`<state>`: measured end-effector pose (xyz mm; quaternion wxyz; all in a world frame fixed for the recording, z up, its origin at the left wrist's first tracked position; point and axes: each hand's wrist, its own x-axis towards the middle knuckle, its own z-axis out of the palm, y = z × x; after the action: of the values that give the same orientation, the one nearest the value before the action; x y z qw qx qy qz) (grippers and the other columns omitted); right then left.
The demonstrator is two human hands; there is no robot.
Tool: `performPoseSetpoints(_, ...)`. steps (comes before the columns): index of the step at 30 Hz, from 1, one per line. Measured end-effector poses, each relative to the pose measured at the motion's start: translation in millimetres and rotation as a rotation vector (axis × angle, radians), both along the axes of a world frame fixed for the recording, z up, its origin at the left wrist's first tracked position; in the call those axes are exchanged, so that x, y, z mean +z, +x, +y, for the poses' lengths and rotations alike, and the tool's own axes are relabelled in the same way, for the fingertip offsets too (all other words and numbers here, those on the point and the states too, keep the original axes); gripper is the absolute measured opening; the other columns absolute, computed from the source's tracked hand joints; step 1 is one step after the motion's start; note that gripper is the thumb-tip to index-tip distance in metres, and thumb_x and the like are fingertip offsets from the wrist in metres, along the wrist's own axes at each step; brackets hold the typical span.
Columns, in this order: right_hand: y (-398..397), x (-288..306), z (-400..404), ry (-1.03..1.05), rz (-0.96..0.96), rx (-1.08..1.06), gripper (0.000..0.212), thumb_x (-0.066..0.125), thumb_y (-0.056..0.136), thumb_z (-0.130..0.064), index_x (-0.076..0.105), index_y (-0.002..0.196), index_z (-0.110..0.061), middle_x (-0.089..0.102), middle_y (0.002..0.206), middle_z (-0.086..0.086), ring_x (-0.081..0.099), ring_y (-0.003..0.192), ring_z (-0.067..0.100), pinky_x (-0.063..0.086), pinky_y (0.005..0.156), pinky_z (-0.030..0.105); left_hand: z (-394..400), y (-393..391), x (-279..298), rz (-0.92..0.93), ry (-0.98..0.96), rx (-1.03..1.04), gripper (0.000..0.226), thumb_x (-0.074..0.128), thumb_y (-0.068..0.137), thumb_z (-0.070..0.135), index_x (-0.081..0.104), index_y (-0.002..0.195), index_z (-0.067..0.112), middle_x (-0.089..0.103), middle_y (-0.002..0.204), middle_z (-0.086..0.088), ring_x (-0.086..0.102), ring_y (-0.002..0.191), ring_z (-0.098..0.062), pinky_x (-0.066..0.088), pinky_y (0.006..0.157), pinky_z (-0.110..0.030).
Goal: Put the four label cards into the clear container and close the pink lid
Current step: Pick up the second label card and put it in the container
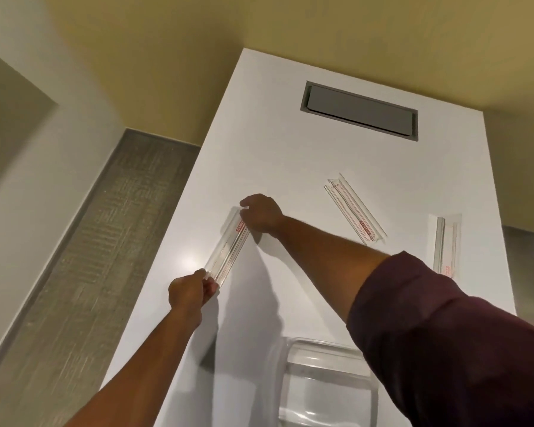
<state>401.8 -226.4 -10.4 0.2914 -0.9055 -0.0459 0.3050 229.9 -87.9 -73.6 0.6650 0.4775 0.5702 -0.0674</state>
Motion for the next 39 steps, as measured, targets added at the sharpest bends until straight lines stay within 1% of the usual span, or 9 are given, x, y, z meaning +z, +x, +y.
performPoseSetpoints(3,-1,-8,-1,-0.042,-0.08,-0.03,0.029,0.048,0.089,-0.009,0.064,0.067,-0.017,0.066,0.089,0.008,0.059,0.089,0.029,0.045,0.078,0.031,-5,0,-1,-0.039,-0.027,0.036,0.008,0.063,0.087,0.0,0.067,0.081,-0.002,0.067,0.077,-0.018,0.064,0.057,-0.022,0.063,0.063,-0.027)
performPoseSetpoints(6,-7,-9,-14,0.016,-0.152,-0.251,0.036,0.054,0.085,-0.011,0.046,0.05,-0.011,0.048,0.06,0.008,0.046,0.065,0.029,0.043,0.063,0.035,-13,0,2,-0.088,-0.023,0.007,0.008,0.062,0.086,-0.004,0.063,0.079,0.0,0.061,0.076,-0.019,0.06,0.059,-0.024,0.061,0.072,-0.032)
performPoseSetpoints(11,-23,-5,-50,0.229,-0.149,-0.545,0.013,0.07,0.082,-0.015,0.08,0.079,-0.008,0.079,0.083,0.009,0.074,0.085,0.028,0.058,0.081,0.04,-25,3,13,-0.133,0.057,-0.074,0.009,0.065,0.081,-0.004,0.069,0.087,0.002,0.064,0.074,-0.015,0.061,0.063,-0.022,0.06,0.072,-0.031)
performPoseSetpoints(20,-103,18,-140,0.623,0.16,-0.884,0.033,0.071,0.077,0.008,0.067,0.109,0.001,0.065,0.072,0.011,0.055,0.063,0.023,0.041,0.073,0.043,-54,-15,37,-0.215,0.154,-0.24,0.03,0.061,0.089,0.004,0.064,0.117,0.014,0.072,0.092,-0.014,0.069,0.078,-0.028,0.057,0.081,-0.039)
performPoseSetpoints(24,-141,39,-161,0.72,0.068,-0.983,0.022,0.066,0.082,0.01,0.073,0.101,0.002,0.069,0.074,0.013,0.063,0.071,0.022,0.06,0.081,0.04,-77,-21,61,-0.229,0.214,-0.353,0.033,0.063,0.094,0.014,0.059,0.126,0.016,0.071,0.103,-0.007,0.068,0.078,-0.015,0.052,0.069,-0.026)
performPoseSetpoints(28,-167,60,-174,0.742,-0.091,-1.103,0.031,0.055,0.082,0.013,0.073,0.099,-0.006,0.07,0.069,0.007,0.062,0.058,0.016,0.057,0.067,0.023,-118,-24,94,-0.157,0.163,-0.491,0.064,0.065,0.094,0.034,0.034,0.147,0.017,0.045,0.148,-0.012,0.051,0.13,-0.03,0.042,0.105,-0.039)
performPoseSetpoints(30,-179,70,-177,0.744,-0.165,-1.124,0.033,0.051,0.083,0.014,0.07,0.1,-0.008,0.071,0.075,0.009,0.065,0.059,0.013,0.055,0.062,0.017,-142,-25,112,-0.184,0.073,-0.542,0.07,0.062,0.095,0.037,0.027,0.151,0.015,0.036,0.156,-0.016,0.042,0.139,-0.035,0.037,0.108,-0.04)
performPoseSetpoints(33,-207,85,-177,0.754,-0.263,-1.067,0.029,0.06,0.086,0.012,0.069,0.099,-0.012,0.076,0.089,0.007,0.071,0.071,0.01,0.057,0.069,0.017,-176,-26,139,-0.278,-0.148,-0.545,0.069,0.058,0.098,0.037,0.028,0.15,0.002,0.043,0.144,-0.033,0.047,0.132,-0.047,0.041,0.109,-0.045)
performPoseSetpoints(39,-262,94,-184,0.641,-0.446,-0.753,0.019,0.074,0.084,0.002,0.072,0.086,-0.017,0.075,0.089,-0.003,0.072,0.092,0.01,0.054,0.083,0.015,-209,-44,161,-0.368,-0.229,-0.463,0.052,0.054,0.101,0.032,0.042,0.143,0.003,0.056,0.134,-0.029,0.068,0.1,-0.034,0.058,0.092,-0.045)
